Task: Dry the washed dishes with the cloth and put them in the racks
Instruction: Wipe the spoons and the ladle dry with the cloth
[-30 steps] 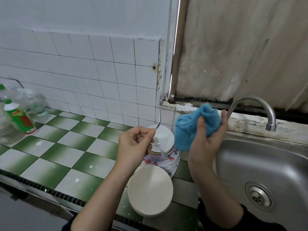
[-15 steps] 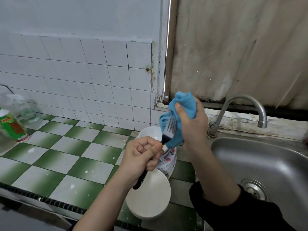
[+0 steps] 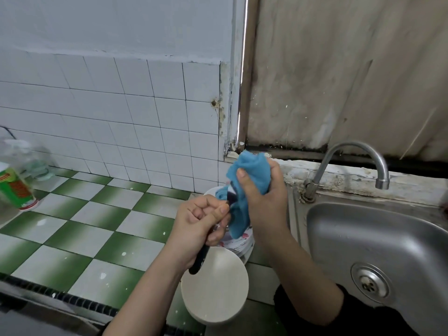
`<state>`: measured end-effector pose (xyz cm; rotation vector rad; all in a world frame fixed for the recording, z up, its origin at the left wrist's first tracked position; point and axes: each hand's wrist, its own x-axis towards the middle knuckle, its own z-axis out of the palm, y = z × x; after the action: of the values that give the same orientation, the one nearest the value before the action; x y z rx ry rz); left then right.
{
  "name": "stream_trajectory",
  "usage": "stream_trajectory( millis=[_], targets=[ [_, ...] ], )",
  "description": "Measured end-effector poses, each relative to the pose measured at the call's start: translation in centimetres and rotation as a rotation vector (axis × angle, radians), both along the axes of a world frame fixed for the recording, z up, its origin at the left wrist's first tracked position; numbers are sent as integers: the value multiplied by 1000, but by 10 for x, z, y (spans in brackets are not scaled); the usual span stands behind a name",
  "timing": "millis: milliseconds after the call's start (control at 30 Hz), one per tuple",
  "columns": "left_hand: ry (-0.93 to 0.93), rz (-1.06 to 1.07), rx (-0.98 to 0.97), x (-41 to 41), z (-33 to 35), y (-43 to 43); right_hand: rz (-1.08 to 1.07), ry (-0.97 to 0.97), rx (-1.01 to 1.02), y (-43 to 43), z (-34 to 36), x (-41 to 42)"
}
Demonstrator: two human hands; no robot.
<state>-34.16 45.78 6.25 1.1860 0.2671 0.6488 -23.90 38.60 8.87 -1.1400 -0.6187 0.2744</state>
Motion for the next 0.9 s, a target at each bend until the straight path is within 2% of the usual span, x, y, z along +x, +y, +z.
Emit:
stream_trajectory(
  millis=[100, 200, 267, 433, 533, 667, 900],
  targets=[
    [51, 75, 114, 1, 1, -4, -68, 117, 36, 8, 11, 19],
    [54, 211, 123, 3, 4, -7, -81, 159, 82, 0, 13, 23],
    [41, 280, 103, 5, 8, -5, -36, 97, 56, -8, 5, 16],
    [-3, 405, 48, 13, 18, -4, 123, -141, -196, -17, -31, -17],
    [-35, 420, -59, 19, 21, -12, 79, -304, -323, -12, -39, -25],
    [-77, 342, -270, 21, 28, -22, 175, -146, -287, -11, -36, -23],
    [90, 432, -296, 26, 33, -25, 186, -116, -313, -12, -34, -21]
  ],
)
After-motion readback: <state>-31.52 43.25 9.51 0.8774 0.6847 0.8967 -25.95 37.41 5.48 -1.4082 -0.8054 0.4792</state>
